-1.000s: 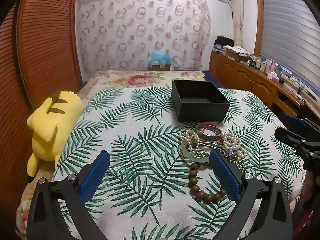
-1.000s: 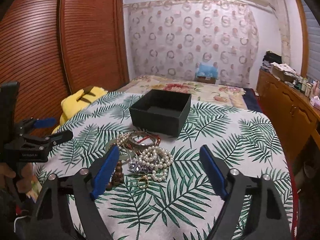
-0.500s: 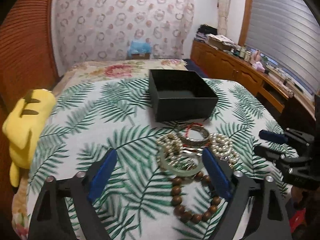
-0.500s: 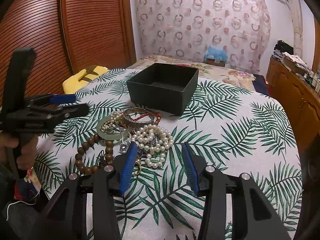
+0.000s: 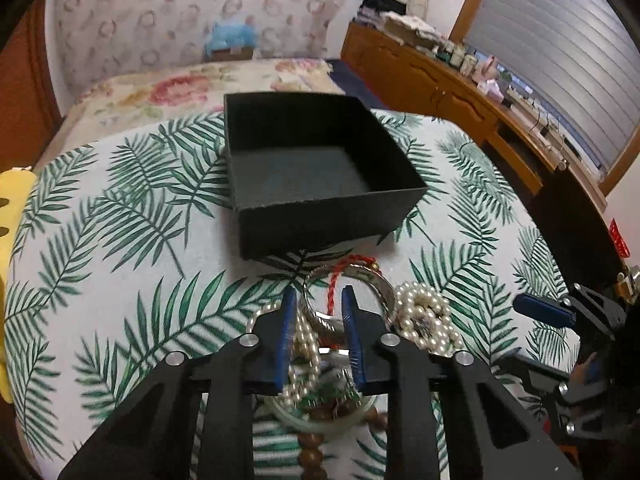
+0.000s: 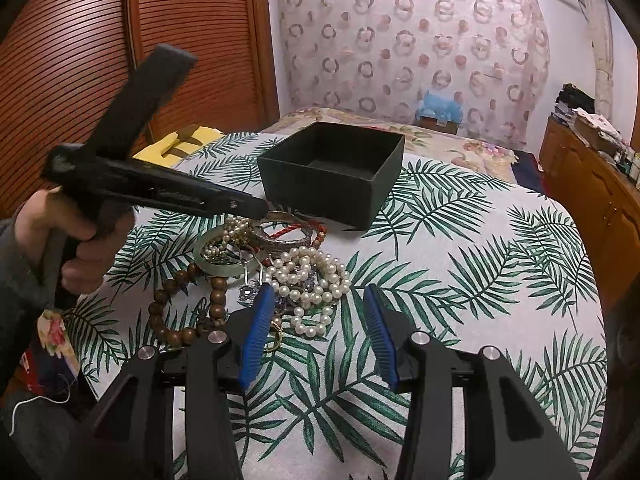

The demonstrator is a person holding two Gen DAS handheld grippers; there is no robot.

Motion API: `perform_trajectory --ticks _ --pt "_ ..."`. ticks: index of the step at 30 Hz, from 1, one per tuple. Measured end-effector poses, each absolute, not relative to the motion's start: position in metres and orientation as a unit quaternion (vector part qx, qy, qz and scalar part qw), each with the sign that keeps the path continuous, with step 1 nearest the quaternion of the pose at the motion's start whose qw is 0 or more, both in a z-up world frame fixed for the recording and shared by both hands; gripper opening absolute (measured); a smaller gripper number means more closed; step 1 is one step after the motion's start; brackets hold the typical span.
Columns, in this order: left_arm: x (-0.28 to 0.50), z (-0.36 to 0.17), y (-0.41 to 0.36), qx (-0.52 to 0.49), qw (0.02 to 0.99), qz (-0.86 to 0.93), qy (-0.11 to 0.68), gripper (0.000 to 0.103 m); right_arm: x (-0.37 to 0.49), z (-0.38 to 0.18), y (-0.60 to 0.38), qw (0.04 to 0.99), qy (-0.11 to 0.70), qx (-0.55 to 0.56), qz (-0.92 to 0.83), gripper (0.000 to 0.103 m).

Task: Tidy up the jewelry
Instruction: 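Reach into the jewelry pile and grasp the silver bangle with the left tool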

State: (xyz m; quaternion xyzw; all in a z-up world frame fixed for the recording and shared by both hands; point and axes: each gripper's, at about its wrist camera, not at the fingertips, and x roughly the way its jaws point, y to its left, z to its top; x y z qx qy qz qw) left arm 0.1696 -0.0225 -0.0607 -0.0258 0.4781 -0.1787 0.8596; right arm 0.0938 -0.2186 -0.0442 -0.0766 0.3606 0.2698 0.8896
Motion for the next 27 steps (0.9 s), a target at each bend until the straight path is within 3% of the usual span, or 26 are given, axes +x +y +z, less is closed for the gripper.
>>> perform_trajectory --ticks 15,25,27 --pt "0.198 -0.080 -0.039 0.014 0.843 -0.168 0.510 0.009 0.101 -0.048 -0.227 0.887 0.368 -0.066 0.273 0.049" --pt "0.180 -0.068 -0.033 0.029 0.867 -0.161 0.471 0.004 0.104 -0.056 -0.219 0.881 0.376 -0.070 0.279 0.049" --pt "0.175 -0.062 -0.030 0.025 0.874 -0.158 0.458 0.004 0.107 -0.057 -0.217 0.878 0.379 -0.069 0.284 0.040"
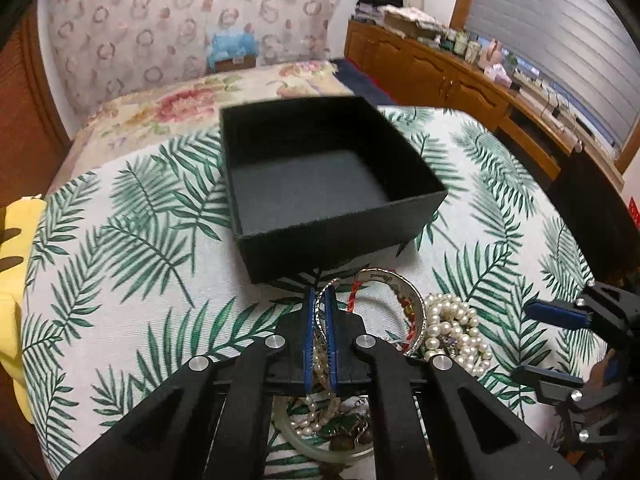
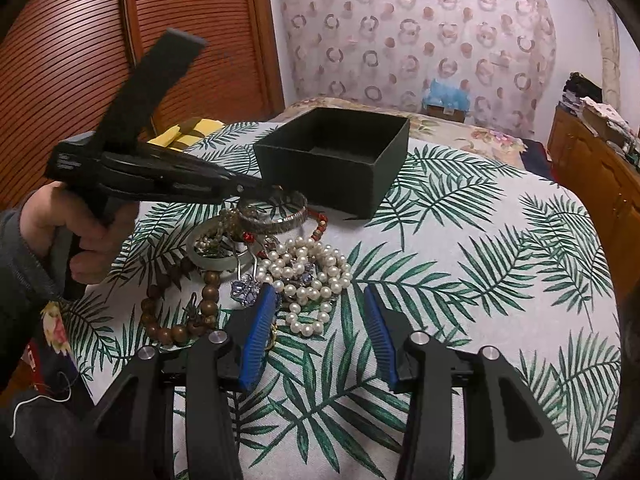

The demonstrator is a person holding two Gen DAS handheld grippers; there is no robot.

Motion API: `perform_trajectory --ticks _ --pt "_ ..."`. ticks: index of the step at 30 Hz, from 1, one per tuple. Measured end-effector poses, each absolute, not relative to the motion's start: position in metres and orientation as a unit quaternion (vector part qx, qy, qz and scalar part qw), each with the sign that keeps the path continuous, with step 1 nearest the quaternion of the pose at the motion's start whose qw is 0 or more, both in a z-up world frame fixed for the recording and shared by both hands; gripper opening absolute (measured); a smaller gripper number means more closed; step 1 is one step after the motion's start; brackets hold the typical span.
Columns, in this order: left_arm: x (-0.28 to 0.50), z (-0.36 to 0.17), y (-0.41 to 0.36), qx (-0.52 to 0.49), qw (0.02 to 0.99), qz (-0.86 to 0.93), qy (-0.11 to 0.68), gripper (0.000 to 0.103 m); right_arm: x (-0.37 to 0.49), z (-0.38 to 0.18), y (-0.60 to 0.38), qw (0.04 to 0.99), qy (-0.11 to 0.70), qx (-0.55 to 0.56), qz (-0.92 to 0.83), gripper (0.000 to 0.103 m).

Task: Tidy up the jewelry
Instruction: 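Reach into the jewelry pile and grasp the silver bangle with the left tool, then grasp the pearl necklace with the right tool while the left tool holds the silver bangle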

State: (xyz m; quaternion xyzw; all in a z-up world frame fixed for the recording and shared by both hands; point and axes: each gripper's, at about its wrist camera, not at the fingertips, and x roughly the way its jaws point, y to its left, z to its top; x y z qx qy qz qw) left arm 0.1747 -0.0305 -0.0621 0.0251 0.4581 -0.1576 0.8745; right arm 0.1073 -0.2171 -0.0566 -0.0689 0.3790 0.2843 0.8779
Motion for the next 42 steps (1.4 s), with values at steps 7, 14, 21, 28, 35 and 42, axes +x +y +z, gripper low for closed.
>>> perform_trajectory --ticks 7,14,21,28,35,42 --pt "0.157 -0.040 -0.018 0.002 0.898 -0.146 0.414 0.004 0.127 -0.059 -0.205 0.868 0.393 -0.056 0.299 0.032" --pt "0.142 -0.030 -0.014 -0.002 0.906 -0.144 0.397 0.004 0.150 -0.067 -0.189 0.854 0.423 -0.050 0.300 0.032" --pt "0.137 -0.030 -0.011 -0.002 0.909 -0.139 0.393 0.005 0.164 -0.077 -0.184 0.839 0.454 -0.018 0.300 0.032" --pt "0.135 -0.030 -0.007 -0.004 0.910 -0.137 0.391 0.005 0.168 -0.077 -0.183 0.818 0.481 -0.004 0.316 0.018" --pt "0.132 -0.026 -0.003 -0.007 0.913 -0.134 0.385 0.005 0.161 -0.057 -0.196 0.839 0.453 -0.013 0.302 0.009" --pt "0.130 -0.021 -0.004 -0.009 0.915 -0.134 0.380 0.005 0.161 -0.025 -0.209 0.852 0.427 -0.024 0.303 0.008"
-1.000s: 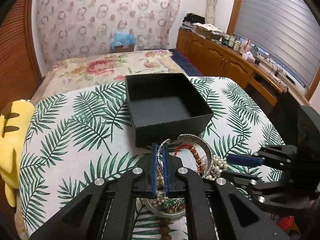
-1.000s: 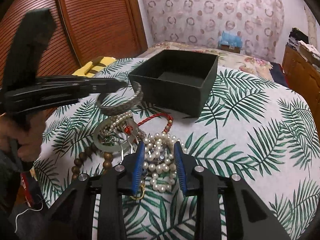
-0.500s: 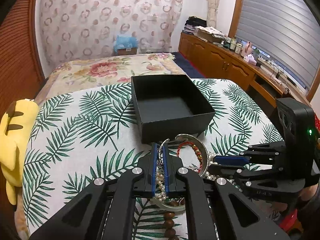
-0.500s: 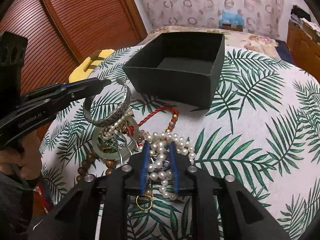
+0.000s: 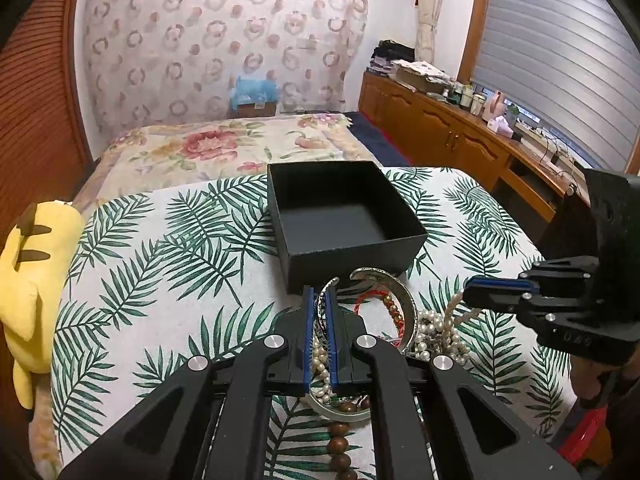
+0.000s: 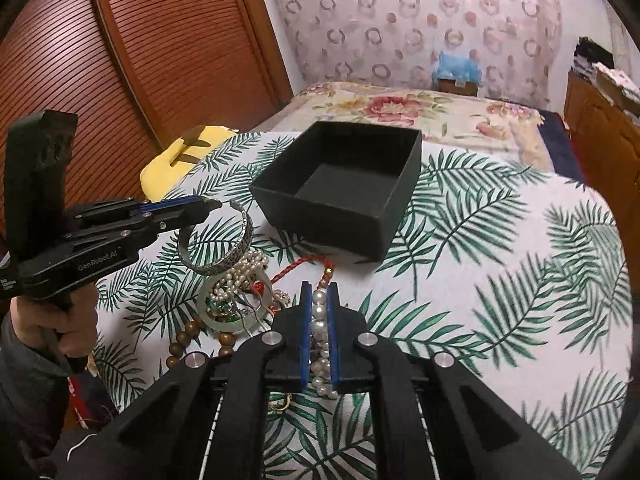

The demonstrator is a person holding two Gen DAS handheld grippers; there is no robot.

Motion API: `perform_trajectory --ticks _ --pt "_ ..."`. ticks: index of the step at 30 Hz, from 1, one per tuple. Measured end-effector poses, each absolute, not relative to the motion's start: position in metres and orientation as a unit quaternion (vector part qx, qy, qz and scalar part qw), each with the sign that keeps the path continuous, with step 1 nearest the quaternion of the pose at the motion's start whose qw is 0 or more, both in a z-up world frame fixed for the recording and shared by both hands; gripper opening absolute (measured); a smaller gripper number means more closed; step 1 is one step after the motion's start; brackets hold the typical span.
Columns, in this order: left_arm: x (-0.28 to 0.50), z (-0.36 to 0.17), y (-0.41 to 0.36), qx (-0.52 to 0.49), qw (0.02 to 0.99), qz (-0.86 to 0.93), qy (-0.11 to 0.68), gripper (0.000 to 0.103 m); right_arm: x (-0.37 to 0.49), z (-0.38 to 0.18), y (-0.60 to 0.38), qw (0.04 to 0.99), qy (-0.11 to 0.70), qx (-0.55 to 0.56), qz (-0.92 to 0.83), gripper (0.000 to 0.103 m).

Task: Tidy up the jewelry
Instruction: 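Grasp the pearl necklace with the right tool while the left tool holds the silver bangle, then lift the pearl necklace with the right tool while the left tool drops the bangle into the black box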

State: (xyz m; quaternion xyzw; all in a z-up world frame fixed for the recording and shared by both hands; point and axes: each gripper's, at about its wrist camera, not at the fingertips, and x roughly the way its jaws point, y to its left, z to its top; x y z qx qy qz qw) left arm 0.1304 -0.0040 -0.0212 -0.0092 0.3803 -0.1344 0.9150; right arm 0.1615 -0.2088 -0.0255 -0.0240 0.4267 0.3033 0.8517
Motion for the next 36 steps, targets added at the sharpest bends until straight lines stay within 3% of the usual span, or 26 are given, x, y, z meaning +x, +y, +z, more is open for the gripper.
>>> perform_trajectory --ticks 25,36 --pt "0.135 0.012 0.001 -0.011 0.929 -0.121 0.349 0.005 0.162 0.123 -0.236 0.915 0.278 -0.031 0.291 0.008" --pt "0.164 0.006 0.009 -0.023 0.927 -0.114 0.358 0.005 0.180 0.157 -0.240 0.926 0.249 -0.032 0.283 0.008"
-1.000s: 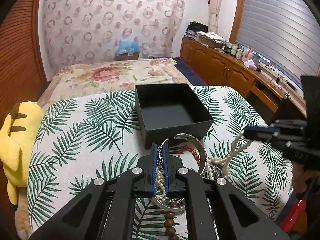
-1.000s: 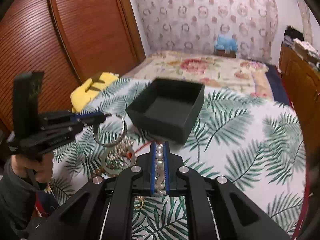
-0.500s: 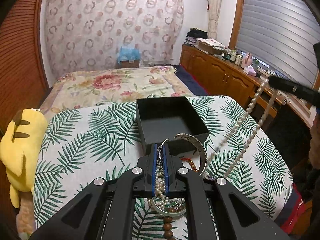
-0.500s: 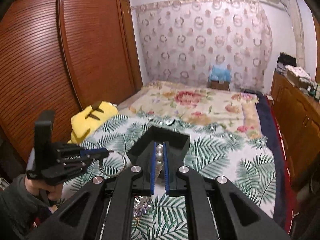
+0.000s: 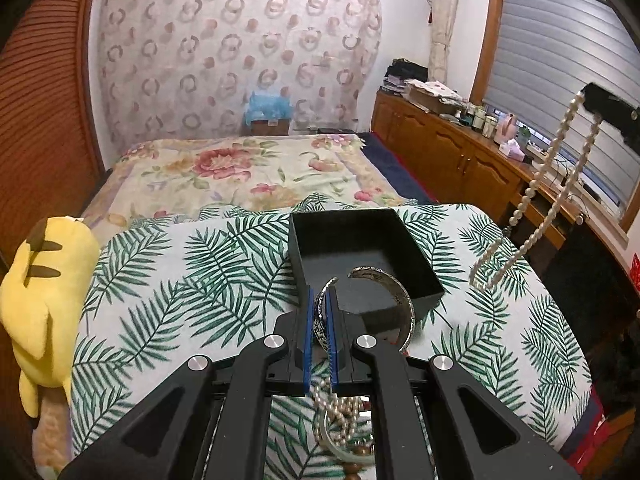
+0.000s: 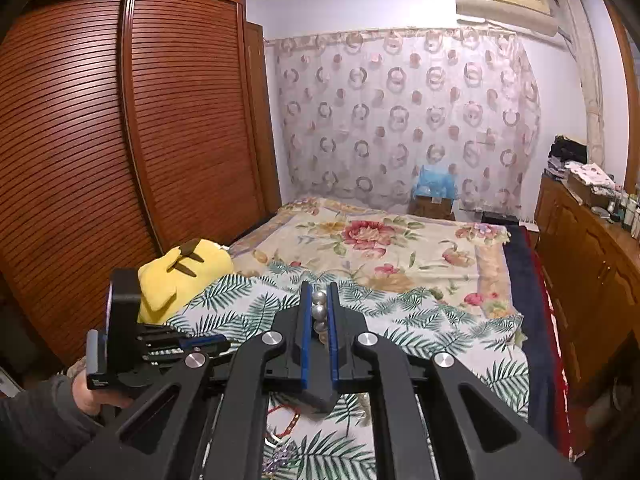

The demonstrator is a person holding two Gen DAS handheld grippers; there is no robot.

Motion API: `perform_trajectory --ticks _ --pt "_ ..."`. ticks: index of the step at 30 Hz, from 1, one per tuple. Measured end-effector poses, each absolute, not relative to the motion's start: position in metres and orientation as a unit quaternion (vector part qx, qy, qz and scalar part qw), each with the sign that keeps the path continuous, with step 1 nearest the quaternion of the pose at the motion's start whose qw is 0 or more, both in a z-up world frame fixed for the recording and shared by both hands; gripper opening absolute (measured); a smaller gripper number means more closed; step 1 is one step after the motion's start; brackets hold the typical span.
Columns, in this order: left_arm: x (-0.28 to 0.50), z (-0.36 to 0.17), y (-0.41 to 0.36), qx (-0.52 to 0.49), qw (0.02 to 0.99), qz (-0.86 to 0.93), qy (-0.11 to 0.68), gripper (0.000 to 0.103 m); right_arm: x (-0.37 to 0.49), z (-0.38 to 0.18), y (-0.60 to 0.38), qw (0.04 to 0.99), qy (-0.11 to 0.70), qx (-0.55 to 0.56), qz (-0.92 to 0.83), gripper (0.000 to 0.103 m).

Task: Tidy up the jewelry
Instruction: 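Lift the pearl necklace with the right tool while the left tool drops the bangle into the black box, then lower the pearl necklace into the black box and open the right tool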

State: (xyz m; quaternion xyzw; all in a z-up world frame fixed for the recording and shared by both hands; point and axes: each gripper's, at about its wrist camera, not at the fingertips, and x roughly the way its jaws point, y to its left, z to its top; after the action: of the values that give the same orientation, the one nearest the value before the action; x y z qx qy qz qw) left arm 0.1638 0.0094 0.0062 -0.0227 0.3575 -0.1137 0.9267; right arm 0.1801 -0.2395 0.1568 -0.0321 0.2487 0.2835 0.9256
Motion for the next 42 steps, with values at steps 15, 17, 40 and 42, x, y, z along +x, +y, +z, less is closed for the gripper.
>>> perform_trajectory --ticks 15,17,40,42 --pt "0.234 -0.022 -0.015 -0.022 0.915 -0.116 0.387 0.006 0.223 0.175 -0.220 0.924 0.237 -0.050 0.295 0.008" --pt "0.236 -0.024 -0.015 -0.029 0.912 -0.120 0.391 0.008 0.224 0.175 -0.217 0.924 0.238 -0.050 0.296 0.008" --pt "0.159 0.004 0.025 -0.008 0.936 -0.100 0.338 0.051 0.260 0.107 -0.178 0.908 0.301 -0.070 0.283 0.009" --pt "0.151 0.001 0.026 -0.008 0.934 -0.102 0.342 0.051 0.261 0.088 -0.174 0.904 0.313 -0.081 0.278 0.009"
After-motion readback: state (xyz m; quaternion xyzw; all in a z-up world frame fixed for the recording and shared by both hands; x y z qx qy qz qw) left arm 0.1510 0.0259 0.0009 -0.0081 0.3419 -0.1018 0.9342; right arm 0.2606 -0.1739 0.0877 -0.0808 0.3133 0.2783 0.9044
